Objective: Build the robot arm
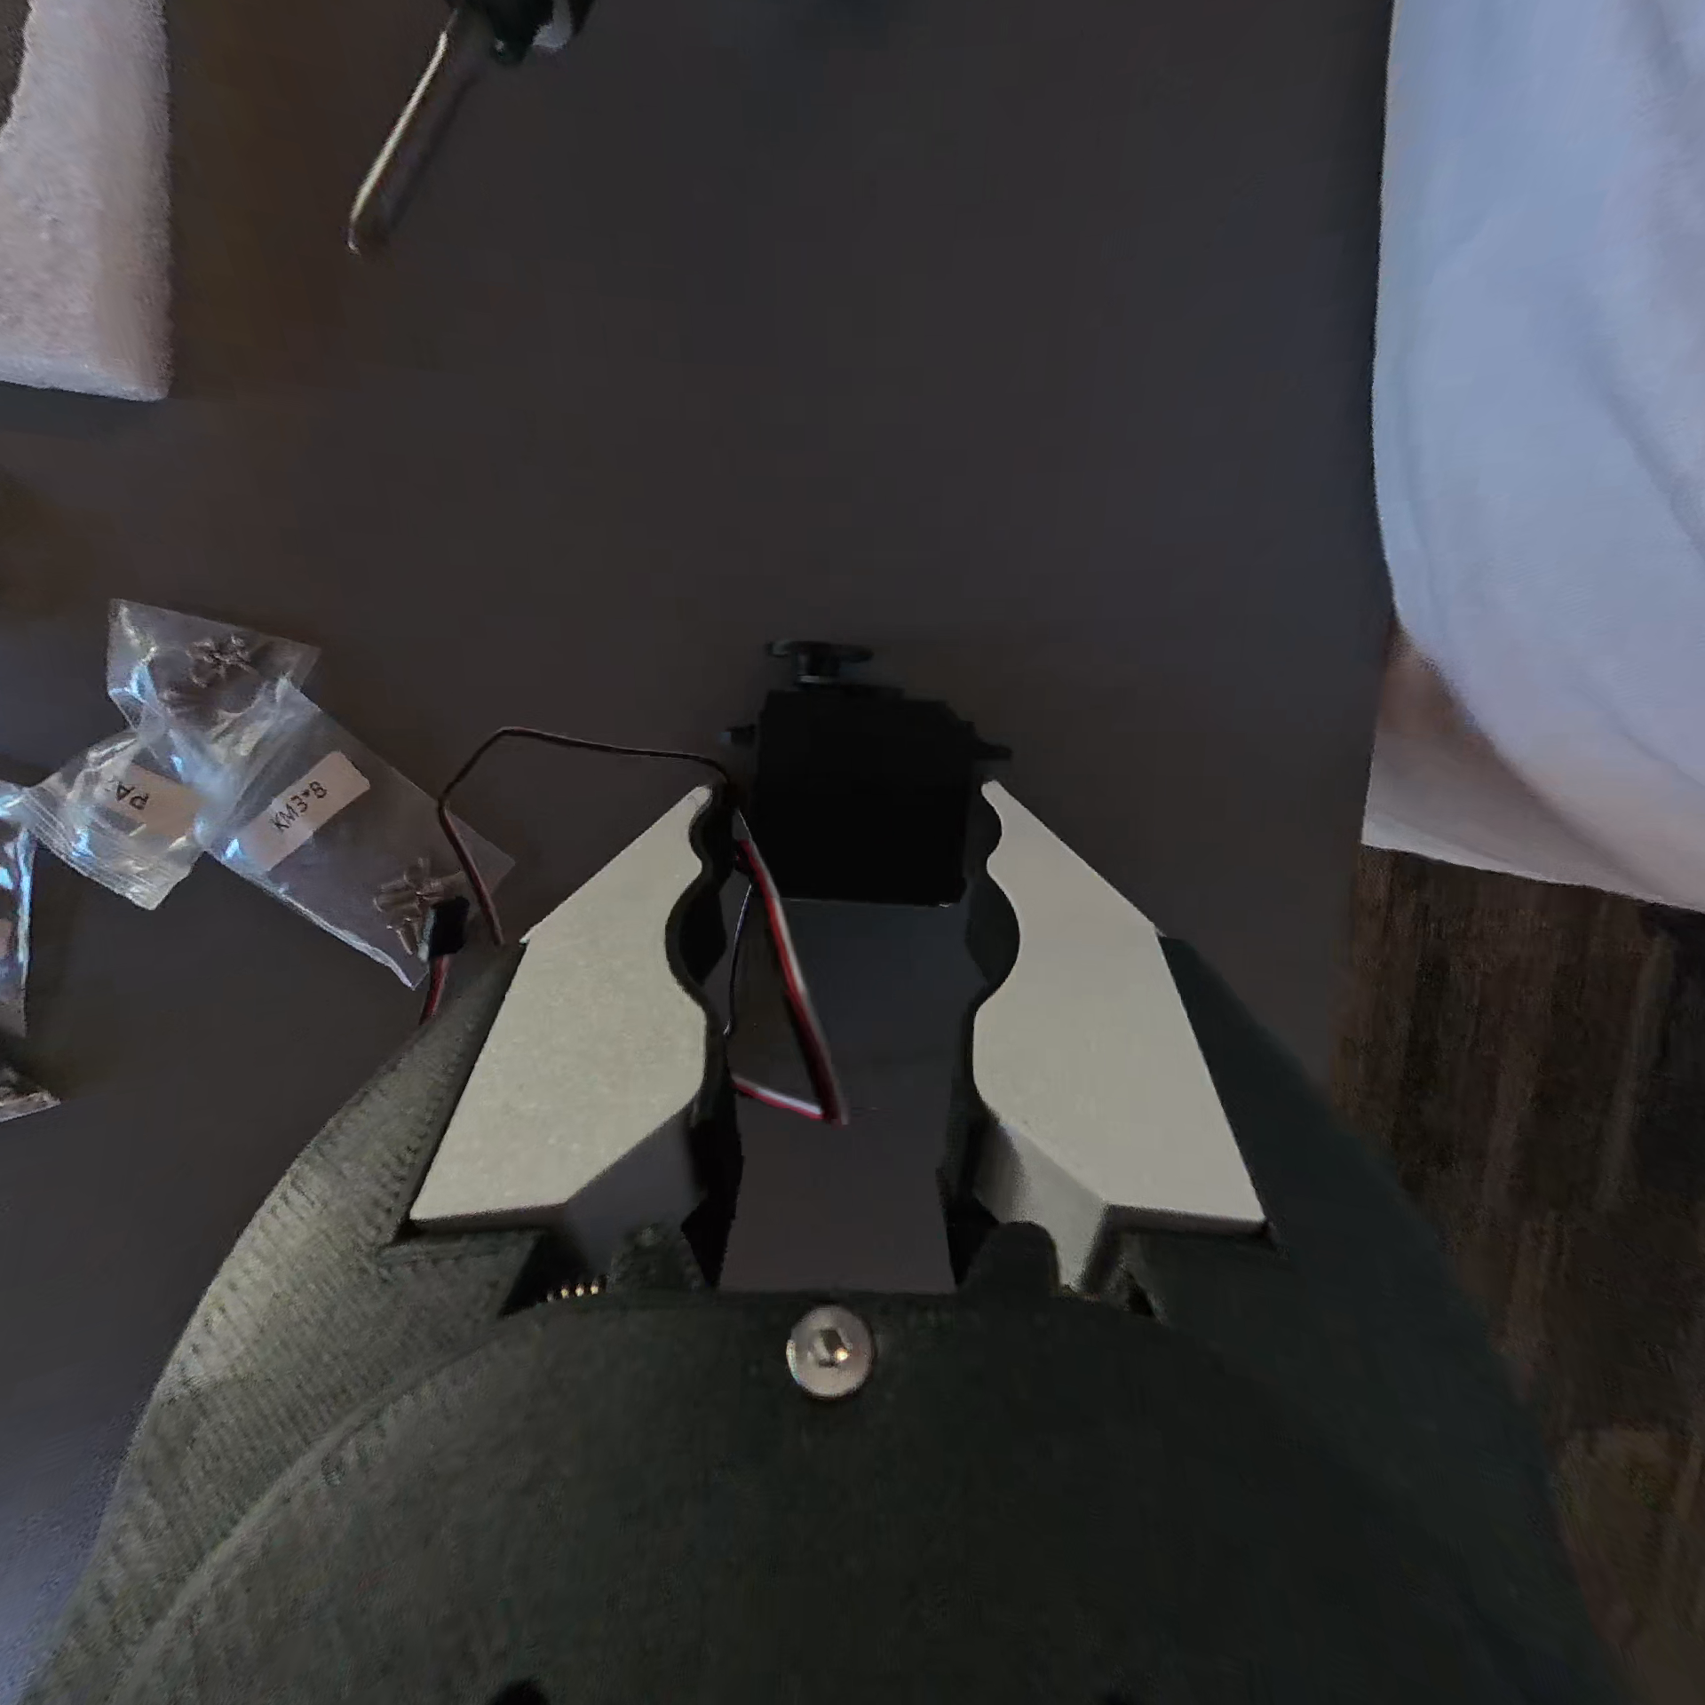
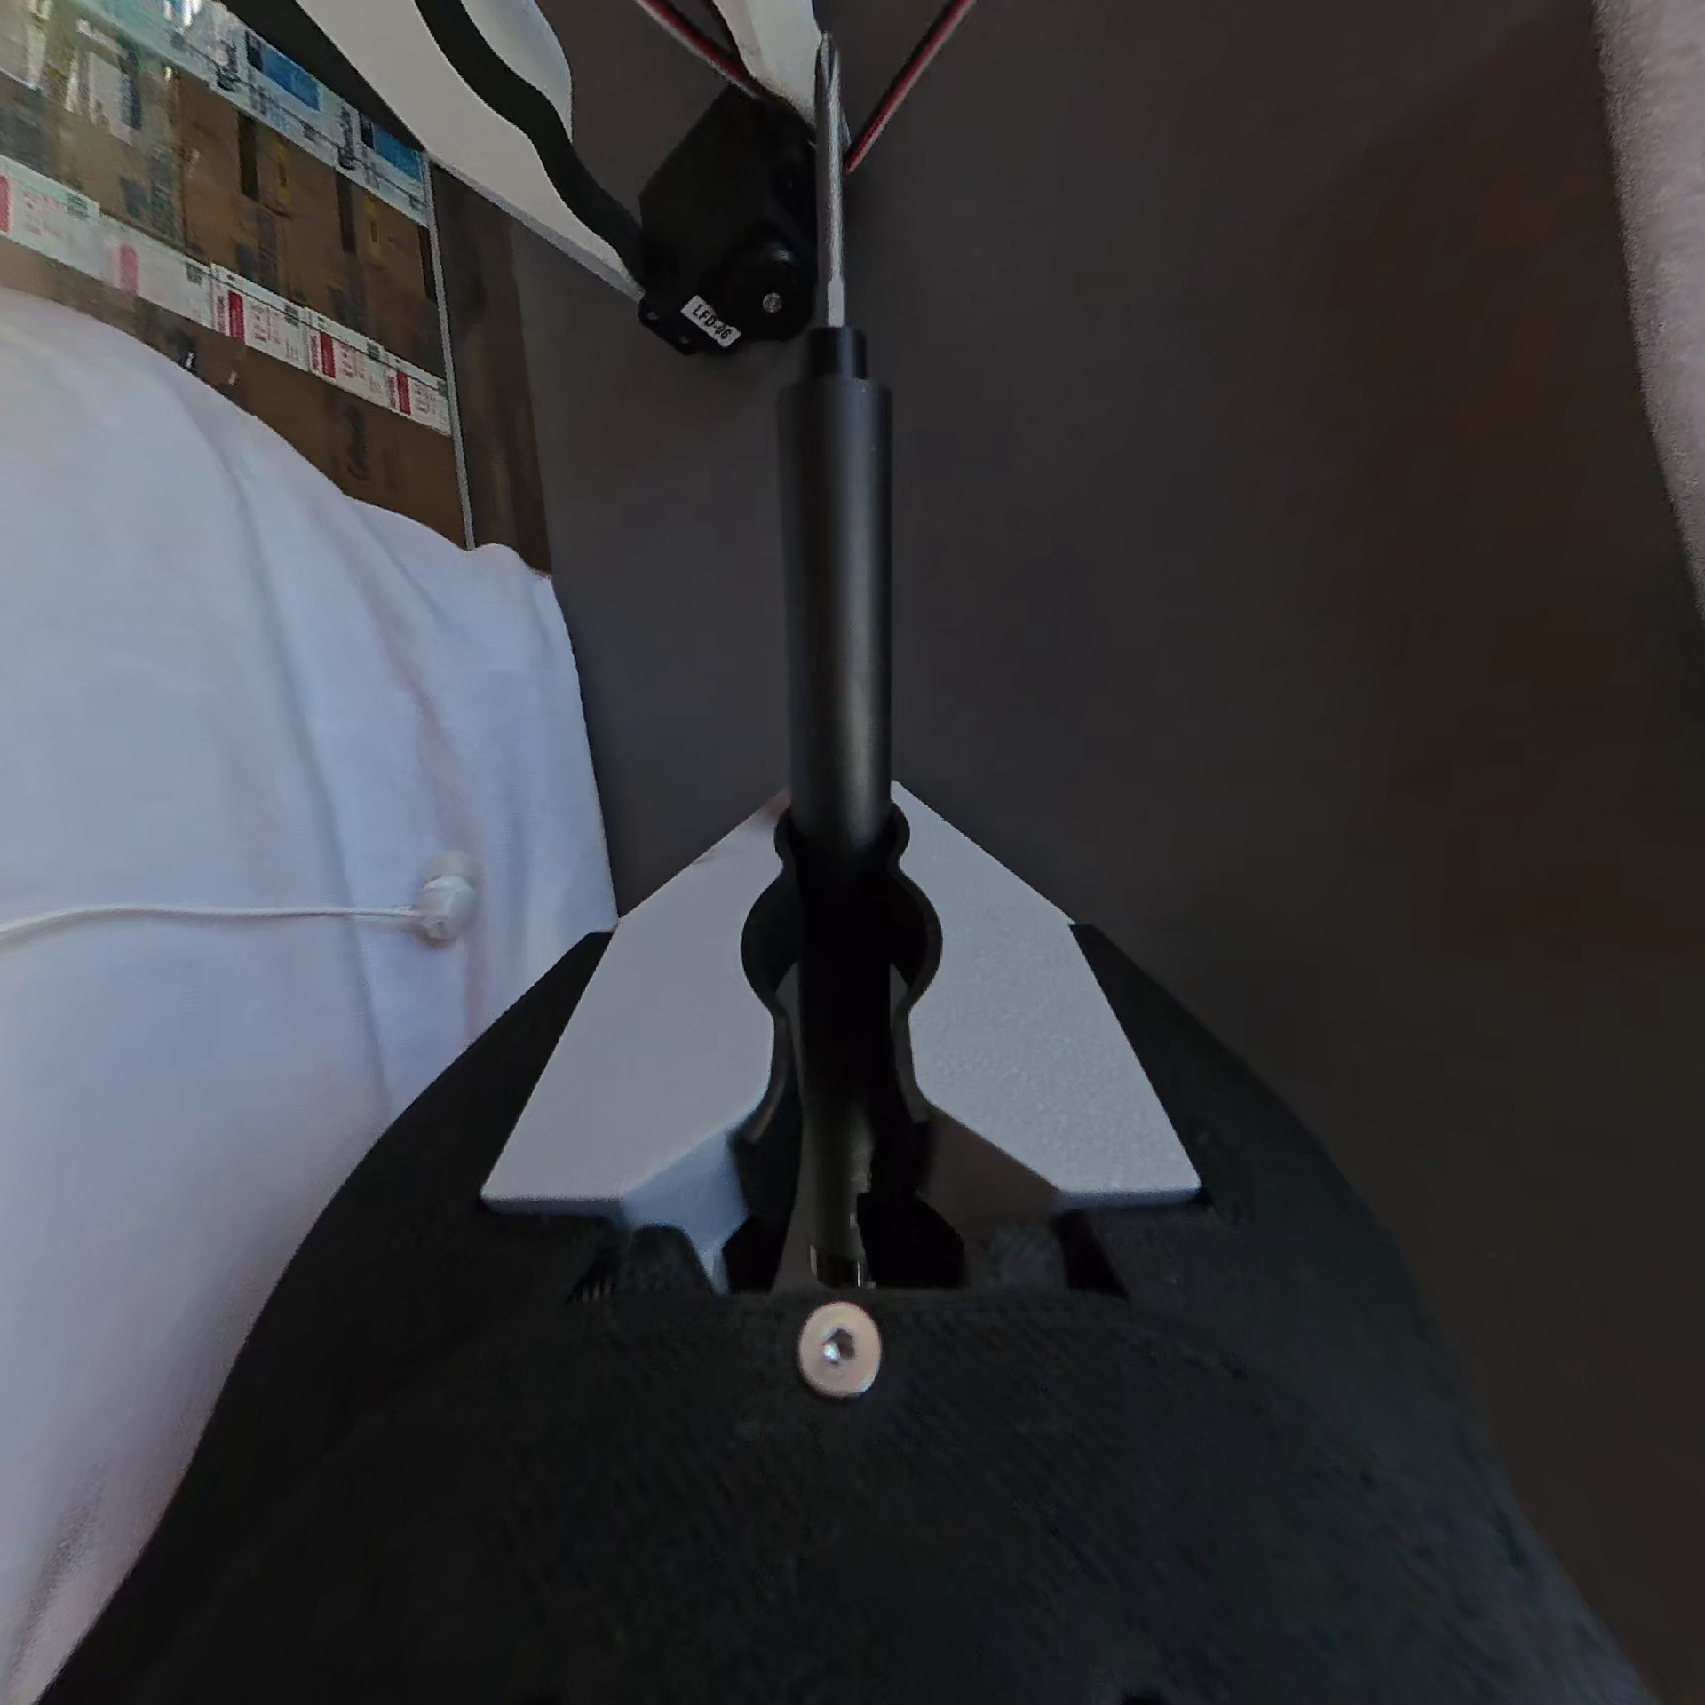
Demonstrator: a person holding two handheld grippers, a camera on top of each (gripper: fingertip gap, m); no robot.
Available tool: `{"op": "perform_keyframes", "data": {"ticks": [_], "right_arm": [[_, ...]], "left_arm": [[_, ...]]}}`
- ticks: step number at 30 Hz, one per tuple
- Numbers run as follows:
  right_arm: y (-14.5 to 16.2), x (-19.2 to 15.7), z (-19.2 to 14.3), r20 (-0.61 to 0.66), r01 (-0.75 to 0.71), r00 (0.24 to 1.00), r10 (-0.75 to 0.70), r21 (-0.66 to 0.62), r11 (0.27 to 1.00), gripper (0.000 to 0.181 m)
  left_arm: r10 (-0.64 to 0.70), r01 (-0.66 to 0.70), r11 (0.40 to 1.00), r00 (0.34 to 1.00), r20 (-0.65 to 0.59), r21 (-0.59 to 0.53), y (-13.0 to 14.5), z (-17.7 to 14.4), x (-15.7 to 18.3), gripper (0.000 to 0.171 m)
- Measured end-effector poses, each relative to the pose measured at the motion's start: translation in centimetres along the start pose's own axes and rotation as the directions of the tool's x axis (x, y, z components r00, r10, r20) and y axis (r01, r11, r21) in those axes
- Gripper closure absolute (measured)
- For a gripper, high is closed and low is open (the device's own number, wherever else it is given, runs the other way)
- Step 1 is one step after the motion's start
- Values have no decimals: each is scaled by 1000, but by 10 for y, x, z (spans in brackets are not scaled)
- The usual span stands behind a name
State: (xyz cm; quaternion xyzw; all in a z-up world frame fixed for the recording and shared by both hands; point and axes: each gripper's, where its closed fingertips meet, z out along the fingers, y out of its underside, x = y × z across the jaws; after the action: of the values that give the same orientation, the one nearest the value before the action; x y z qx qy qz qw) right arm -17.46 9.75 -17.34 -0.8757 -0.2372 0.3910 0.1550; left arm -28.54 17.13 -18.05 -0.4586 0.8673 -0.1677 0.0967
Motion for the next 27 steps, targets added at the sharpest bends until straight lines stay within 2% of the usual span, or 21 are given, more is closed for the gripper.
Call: {"op": "perform_keyframes", "data": {"ticks": [7,10,15,22,27], "right_arm": [[-5,7,-3,29,4,1000,-4,-9,1000,171],[-6,6,-2,54,5,999,-4,-15,1000,170],[-10,8,-1,84,22,996,-21,-22,1000,171],[-23,13,3,115,30,993,-30,3,1000,170],[-27,12,2,198,-2,980,-7,43,999,170]], "left_arm": [[7,-7,1000,1000,-4,-5,-3,1,1,114],[-2,2,1000,1000,4,3,-5,2,-1,121],[-23,23,1000,1000,17,11,-6,2,-4,122],[-102,101,992,995,18,81,-8,1,-13,122],[-130,127,985,991,26,115,-8,1,-19,122]]}}
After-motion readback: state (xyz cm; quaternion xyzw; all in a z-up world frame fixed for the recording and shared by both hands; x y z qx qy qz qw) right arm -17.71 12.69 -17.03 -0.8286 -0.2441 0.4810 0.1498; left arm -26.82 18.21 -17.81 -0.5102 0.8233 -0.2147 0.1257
